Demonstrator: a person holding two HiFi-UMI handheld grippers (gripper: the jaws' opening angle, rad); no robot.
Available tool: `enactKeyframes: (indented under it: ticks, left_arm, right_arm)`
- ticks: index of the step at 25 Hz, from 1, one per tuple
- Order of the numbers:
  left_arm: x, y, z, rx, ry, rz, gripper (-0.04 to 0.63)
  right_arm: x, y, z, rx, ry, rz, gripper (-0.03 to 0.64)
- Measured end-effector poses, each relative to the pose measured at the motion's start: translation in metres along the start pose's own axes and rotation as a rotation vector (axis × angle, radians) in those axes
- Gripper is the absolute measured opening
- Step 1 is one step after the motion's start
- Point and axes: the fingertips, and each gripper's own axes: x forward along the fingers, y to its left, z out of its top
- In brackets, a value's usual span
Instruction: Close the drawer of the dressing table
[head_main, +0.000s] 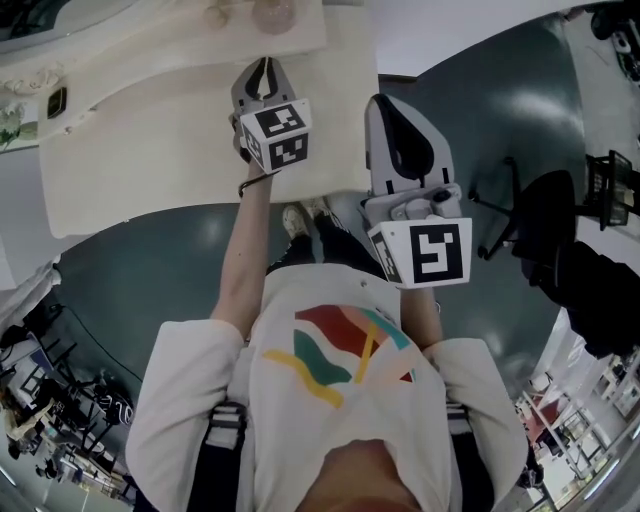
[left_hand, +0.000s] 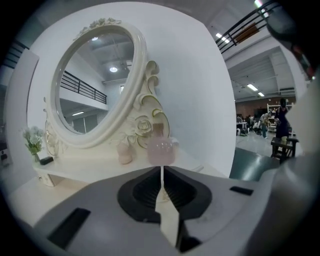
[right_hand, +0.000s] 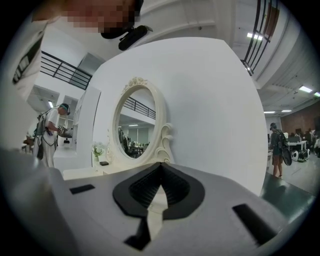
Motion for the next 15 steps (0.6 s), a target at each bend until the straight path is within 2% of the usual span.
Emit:
enactKeyframes:
  ticks: [8,15]
  left_arm:
    - [-0.060,0.030,0.092,0.024,-0.169,0.031,0.012]
    - [-0.135,0.053,0.160,-0.011,-0.307,0.053,0.009]
  right_arm:
    - [-0.004,0.021,0.045,-0.033,-0.118,0.058,0.000]
    - [-0.010,0.042,0.079,-0.060,-0.199,0.101,0.000]
